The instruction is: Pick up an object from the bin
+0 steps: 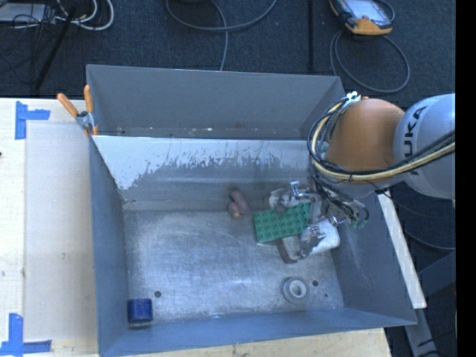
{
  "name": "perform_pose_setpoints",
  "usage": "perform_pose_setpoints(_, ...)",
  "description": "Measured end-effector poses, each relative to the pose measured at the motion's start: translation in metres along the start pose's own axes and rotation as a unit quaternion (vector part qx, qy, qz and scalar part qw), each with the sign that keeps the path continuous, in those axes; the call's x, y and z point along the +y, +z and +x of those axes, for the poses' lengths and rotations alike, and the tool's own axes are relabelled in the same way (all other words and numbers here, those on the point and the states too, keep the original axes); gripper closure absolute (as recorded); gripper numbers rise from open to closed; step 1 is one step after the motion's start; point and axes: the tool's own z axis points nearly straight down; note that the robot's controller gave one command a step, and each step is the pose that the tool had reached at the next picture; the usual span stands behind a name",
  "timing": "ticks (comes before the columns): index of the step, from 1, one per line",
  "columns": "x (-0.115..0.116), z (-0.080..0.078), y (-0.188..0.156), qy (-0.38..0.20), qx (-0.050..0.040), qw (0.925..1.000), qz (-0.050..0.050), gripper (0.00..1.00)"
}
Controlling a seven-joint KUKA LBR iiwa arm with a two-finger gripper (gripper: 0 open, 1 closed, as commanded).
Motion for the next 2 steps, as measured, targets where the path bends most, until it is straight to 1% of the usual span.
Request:
perform_pose_setpoints(1,-0.0026,-0.0094,0.0086,0.195,-0.0046,0.9808,-0.008,0.0)
perform_pose_setpoints(2,-0.0044,-0.0114,0.0069,0.196,-0.0093,0.9806,-0.007,1.0)
